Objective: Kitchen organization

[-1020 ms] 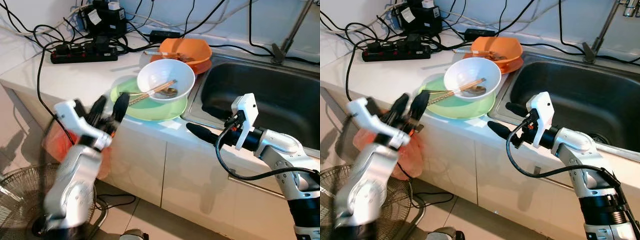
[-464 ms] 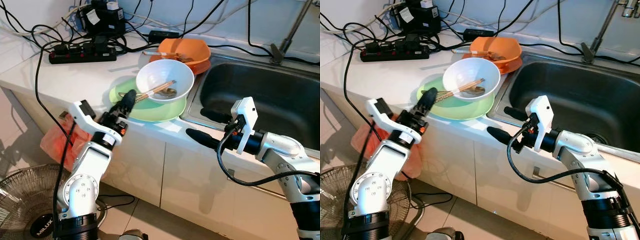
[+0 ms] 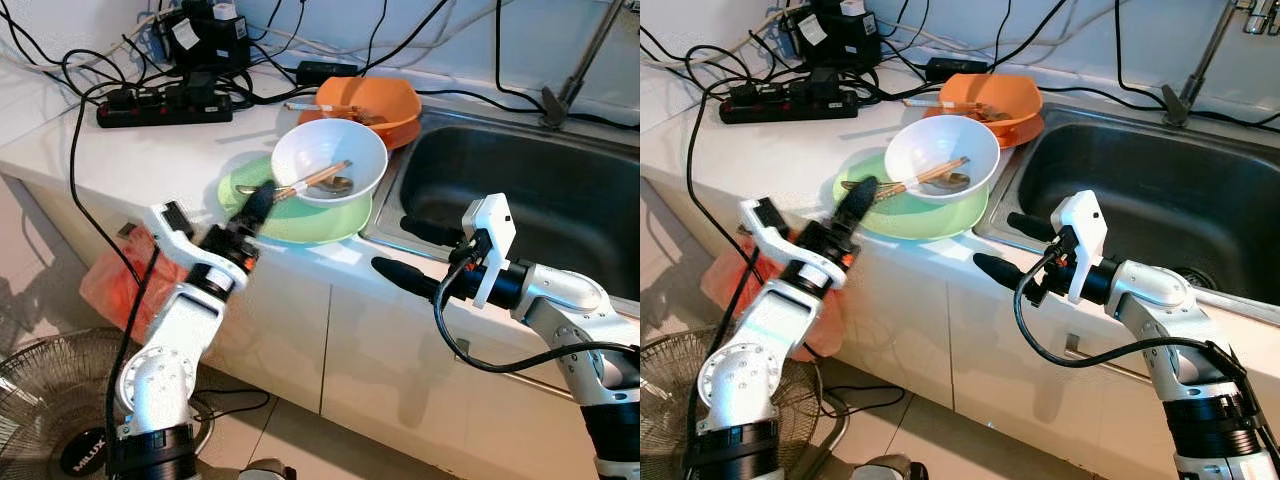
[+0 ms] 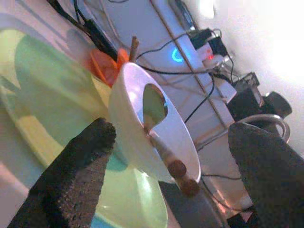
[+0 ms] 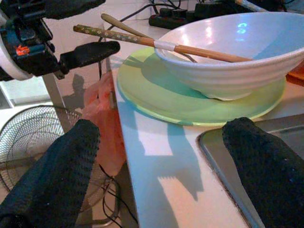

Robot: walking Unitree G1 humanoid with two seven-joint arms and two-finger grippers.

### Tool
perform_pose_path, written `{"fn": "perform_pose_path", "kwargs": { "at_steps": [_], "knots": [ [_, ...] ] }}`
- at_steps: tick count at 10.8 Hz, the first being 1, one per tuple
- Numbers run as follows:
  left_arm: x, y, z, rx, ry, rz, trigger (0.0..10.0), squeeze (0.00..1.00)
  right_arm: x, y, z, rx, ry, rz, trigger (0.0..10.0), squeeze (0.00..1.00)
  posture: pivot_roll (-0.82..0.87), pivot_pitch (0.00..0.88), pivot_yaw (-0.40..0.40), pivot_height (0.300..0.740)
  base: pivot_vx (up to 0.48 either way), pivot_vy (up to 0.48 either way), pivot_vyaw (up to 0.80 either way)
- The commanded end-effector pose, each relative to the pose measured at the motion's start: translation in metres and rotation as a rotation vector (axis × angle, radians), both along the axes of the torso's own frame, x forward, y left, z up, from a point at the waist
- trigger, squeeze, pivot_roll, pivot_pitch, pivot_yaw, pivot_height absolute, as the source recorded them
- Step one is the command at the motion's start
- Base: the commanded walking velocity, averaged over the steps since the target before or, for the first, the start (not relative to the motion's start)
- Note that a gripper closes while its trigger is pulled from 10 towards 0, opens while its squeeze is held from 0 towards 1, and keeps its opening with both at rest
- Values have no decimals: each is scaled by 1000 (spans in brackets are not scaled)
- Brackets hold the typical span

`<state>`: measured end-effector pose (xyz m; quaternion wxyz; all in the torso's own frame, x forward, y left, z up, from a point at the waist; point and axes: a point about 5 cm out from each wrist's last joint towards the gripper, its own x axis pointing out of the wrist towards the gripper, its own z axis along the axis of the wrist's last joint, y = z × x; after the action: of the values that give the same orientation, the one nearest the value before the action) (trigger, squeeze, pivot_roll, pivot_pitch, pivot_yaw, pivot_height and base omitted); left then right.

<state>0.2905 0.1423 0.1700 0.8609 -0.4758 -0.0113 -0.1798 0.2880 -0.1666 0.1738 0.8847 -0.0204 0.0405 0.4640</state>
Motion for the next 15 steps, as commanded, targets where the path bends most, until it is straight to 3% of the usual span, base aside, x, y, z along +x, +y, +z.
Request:
{"fn": "perform_pose_path", "kwargs": {
  "at_steps": [1,2,9,14,15],
  "knots": [
    [3,-1,2,-18,6,-2,2471,0,-3,1,3,-8,-8,24,10000,984,175,29,31,740,0,0,0],
    [2,0,2,-45,11,-4,0,0,-3,2,2,-10,-8,25,10000,988,176,29,31,740,0,0,0],
    [0,-13,-3,-109,87,-116,0,0,-3,3,2,-9,-9,24,10000,988,176,28,33,740,0,0,0],
    [2,-6,-1,-110,78,-72,0,0,-3,3,0,-8,-6,22,10000,984,176,27,34,740,0,0,0],
    [2,-5,0,-106,77,-67,3059,0,-3,3,0,-8,-4,22,10000,988,178,26,36,740,0,0,0]
  ]
}}
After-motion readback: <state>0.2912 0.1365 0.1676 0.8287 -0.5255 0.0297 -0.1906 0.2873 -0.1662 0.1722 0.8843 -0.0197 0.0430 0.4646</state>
